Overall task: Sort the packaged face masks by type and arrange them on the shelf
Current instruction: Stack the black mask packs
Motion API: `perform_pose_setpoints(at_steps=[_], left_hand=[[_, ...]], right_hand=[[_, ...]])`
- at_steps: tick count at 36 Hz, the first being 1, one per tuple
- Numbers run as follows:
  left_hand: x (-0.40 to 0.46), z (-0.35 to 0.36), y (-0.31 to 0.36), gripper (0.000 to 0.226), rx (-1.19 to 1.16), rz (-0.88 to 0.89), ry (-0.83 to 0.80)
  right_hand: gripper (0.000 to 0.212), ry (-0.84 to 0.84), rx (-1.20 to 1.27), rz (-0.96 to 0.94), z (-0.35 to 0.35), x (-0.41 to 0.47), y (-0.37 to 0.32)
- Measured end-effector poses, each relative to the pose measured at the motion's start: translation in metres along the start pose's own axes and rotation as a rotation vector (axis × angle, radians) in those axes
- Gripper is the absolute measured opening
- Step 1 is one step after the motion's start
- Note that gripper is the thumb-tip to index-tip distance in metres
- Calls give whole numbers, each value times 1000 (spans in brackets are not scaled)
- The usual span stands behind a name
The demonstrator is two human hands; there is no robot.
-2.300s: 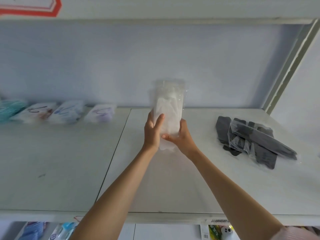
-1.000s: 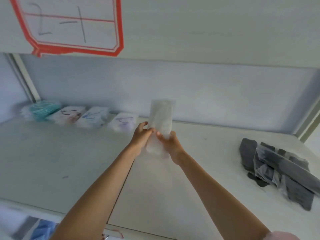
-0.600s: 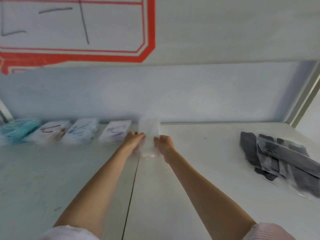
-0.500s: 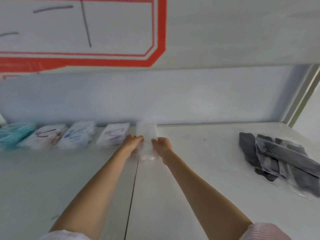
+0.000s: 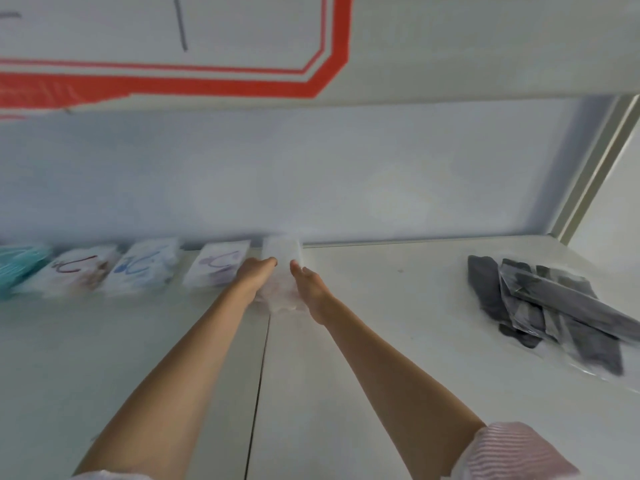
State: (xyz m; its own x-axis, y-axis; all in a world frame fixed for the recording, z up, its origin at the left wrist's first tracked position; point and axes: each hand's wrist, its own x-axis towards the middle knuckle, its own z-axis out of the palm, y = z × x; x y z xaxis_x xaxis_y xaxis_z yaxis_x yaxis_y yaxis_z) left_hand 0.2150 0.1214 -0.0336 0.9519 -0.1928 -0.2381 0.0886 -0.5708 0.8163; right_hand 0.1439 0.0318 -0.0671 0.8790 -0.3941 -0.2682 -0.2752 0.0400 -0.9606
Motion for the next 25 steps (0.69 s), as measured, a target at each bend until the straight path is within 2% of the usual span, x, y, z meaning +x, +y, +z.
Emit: perform_pose_setpoints(at_steps=[2,4,5,9,12,15,19,23,25], left_hand=[[0,0,0,45,14,-2,-6],[-1,0,-1,46,30,8,12],[-2,0,-1,47,42,15,22],[-9,-6,-1,48,113,52,56],[-14,-12,5,32,258,187,103],[-22,-13,18,21,382,333,159],[-38,1,38,23,479,461,194],[-54,30,53,17,541,516,167],[-63,49,59,18,556,532,146]], right_hand=[[101,-37,10,36,-1,19,12],[119,-81,8,36,-4,37,24],[116,-92,-9,32,-7,34,22],[81,-53,-56,-4,-15,-16,-12],[62,10,-155,-54,-30,-21,-16],[29,70,-391,-160,-53,-28,-21],[32,193,-744,-217,-97,-40,-27],[22,324,-882,-202,-152,-60,-30],[30,398,-909,-224,-186,-71,-30]])
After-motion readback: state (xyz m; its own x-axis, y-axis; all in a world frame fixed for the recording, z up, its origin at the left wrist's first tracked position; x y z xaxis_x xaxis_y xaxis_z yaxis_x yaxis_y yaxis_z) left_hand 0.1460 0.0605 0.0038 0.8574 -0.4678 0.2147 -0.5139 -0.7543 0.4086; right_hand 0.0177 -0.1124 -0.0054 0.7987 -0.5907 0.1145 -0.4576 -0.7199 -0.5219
